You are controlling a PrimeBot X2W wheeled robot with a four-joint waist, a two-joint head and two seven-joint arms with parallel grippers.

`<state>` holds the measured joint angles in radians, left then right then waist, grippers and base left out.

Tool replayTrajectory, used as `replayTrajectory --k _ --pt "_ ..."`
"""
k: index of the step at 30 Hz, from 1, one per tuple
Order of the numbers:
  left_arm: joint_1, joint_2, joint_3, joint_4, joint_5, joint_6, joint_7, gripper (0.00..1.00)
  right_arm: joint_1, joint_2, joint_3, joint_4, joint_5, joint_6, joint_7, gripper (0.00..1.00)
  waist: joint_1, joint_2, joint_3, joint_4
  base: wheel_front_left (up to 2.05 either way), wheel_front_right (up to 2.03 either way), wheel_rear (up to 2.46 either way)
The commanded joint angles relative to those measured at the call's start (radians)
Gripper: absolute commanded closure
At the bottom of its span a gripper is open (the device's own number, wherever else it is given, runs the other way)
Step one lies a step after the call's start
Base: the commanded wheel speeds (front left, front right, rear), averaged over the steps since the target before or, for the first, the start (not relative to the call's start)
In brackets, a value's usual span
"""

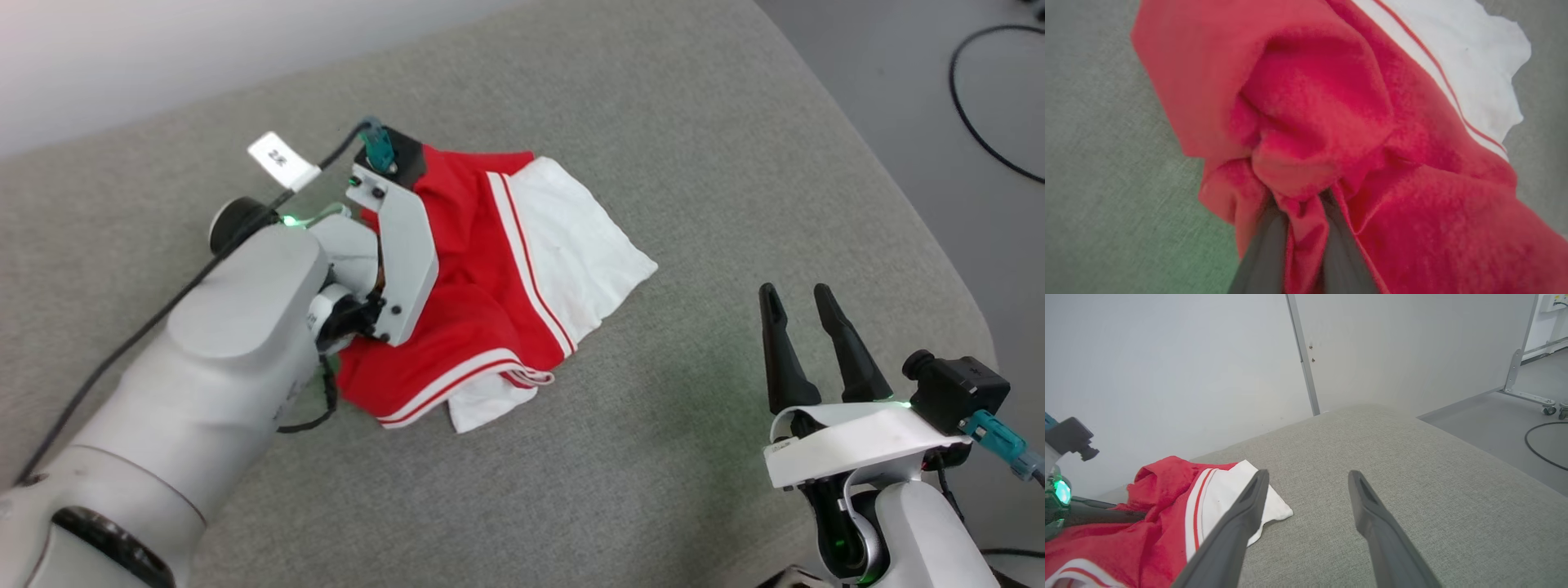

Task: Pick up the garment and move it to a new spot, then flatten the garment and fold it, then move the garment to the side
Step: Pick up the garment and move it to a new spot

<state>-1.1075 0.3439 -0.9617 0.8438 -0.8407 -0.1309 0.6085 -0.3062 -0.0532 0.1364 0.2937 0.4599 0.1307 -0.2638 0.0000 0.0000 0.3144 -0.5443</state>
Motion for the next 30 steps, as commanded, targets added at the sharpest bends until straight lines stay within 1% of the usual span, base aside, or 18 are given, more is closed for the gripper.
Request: replayTrajectory --k 1,6,8,10,11,12,17,23,26,30 --pt "-0.008 0.008 -0.022 0.008 0.011 0.001 0.005 1.0 -0.001 0.004 0.005 -0.004 0.007 0.0 -0.001 0.0 0.0 0.0 0.03 -0.025 0.0 0.0 0.0" --pt "0.0 0.02 -0.149 0.048 0.018 0.002 0.005 1.0 -0.019 0.004 0.015 -0.013 0.029 0.0 -0.001 0.0 0.0 0.0 0.059 -0.035 0.0 0.0 0.0" --pt "0.008 0.024 -0.178 0.065 0.001 0.002 -0.01 1.0 -0.023 0.004 0.013 -0.015 0.033 0.0 -0.001 0.0 0.0 0.0 0.065 -0.036 0.0 0.0 0.0" --pt "0.012 0.022 -0.194 0.079 -0.021 0.002 -0.029 0.55 -0.022 0.004 0.004 -0.016 0.026 0.0 -0.001 0.0 0.0 0.0 0.064 -0.03 0.0 0.0 0.0" --pt "0.013 0.019 -0.203 0.08 -0.033 0.002 -0.038 0.2 -0.019 0.003 -0.002 -0.015 0.019 0.0 -0.001 0.0 0.0 0.0 0.06 -0.022 0.0 0.0 0.0" --pt "0.011 0.017 -0.207 0.079 -0.049 0.002 -0.05 0.0 -0.016 0.004 -0.007 -0.014 0.008 0.0 -0.001 0.0 0.0 0.0 0.055 -0.012 0.0 0.0 0.0" --pt "-0.02 0.004 -0.182 0.042 -0.145 0.002 -0.148 0.0 -0.008 0.003 -0.027 -0.004 -0.058 0.0 -0.001 0.0 0.0 0.0 0.008 0.072 0.0 0.0 0.0" --pt "-0.018 -0.003 -0.121 -0.048 -0.272 0.001 -0.323 0.0 -0.003 0.002 -0.049 0.013 -0.161 0.0 -0.001 0.0 0.0 0.0 -0.062 0.213 0.0 0.0 0.0" --pt "0.025 0.015 -0.098 -0.099 -0.323 0.001 -0.421 0.0 0.002 -0.01 -0.052 0.023 -0.202 0.0 -0.001 0.0 0.0 0.0 -0.094 0.284 0.0 0.0 0.0" --pt "0.113 0.044 -0.075 -0.148 -0.375 0.001 -0.555 0.0 0.012 -0.046 -0.052 0.042 -0.23 0.0 -0.001 0.0 0.0 0.0 -0.136 0.375 0.0 0.0 0.0"
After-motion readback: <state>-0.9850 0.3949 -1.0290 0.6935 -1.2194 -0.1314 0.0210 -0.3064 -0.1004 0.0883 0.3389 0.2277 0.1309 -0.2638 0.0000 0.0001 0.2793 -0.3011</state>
